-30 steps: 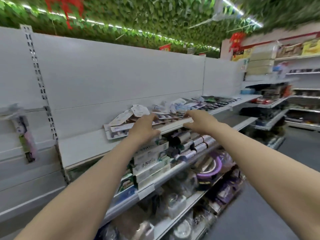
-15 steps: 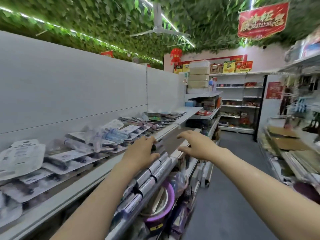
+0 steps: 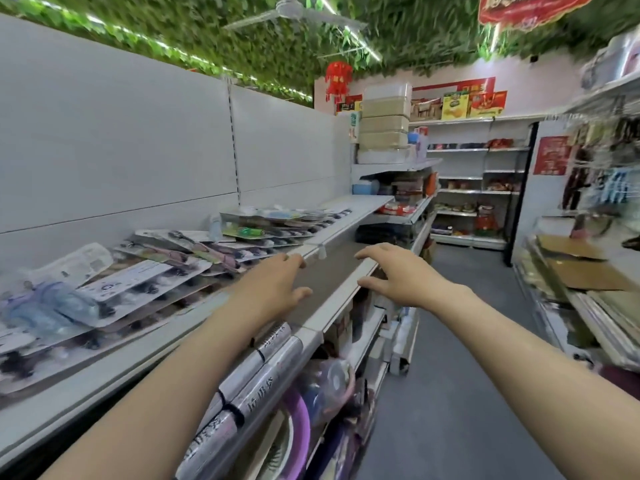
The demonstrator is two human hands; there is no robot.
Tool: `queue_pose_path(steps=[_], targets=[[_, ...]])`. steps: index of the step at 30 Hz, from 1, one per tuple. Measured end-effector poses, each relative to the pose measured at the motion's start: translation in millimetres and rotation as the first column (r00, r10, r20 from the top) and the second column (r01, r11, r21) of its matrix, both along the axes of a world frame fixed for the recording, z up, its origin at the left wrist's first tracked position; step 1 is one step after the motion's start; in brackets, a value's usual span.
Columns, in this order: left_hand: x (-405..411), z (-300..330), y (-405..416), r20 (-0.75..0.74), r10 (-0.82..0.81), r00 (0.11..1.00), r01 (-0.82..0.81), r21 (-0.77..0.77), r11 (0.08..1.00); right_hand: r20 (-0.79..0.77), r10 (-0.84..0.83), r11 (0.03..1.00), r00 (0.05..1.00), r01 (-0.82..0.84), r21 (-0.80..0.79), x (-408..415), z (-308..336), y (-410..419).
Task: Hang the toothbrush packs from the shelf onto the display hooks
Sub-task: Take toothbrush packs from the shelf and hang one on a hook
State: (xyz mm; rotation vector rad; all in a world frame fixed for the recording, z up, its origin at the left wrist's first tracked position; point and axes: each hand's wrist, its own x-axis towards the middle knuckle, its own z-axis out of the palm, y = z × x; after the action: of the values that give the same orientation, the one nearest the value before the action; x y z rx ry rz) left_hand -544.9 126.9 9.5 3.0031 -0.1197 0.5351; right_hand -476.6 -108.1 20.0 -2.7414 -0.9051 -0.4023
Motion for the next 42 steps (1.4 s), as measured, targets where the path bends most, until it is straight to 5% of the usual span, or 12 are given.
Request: queue_pose_path(steps=[14,22,34,42], targets=[[247,21,-88,0.095,0.268,0.959,-0.256,-0.117,0.96,0.006,0.161,0.979,0.987,-0.161,0.126,315,31,-95],[361,7,-77,0.141,0.403,0.904,-0.392,-0.101,0.915,-0.054,0.296,0.932,0.954,-0.275,0.236,442,2,-64],[564,-22,-66,0.141,0.458,0.878,-0.402,-0.302,0.864,-0.169,0.392,0.908,0.904,-0.351,0.228,632,3,35],[618,-23,-65,0.061,0.758,0.649,-0.761,0.065,0.646,-0.332,0.389,0.92,0.859,-0.342,0.19,725,-23,75]])
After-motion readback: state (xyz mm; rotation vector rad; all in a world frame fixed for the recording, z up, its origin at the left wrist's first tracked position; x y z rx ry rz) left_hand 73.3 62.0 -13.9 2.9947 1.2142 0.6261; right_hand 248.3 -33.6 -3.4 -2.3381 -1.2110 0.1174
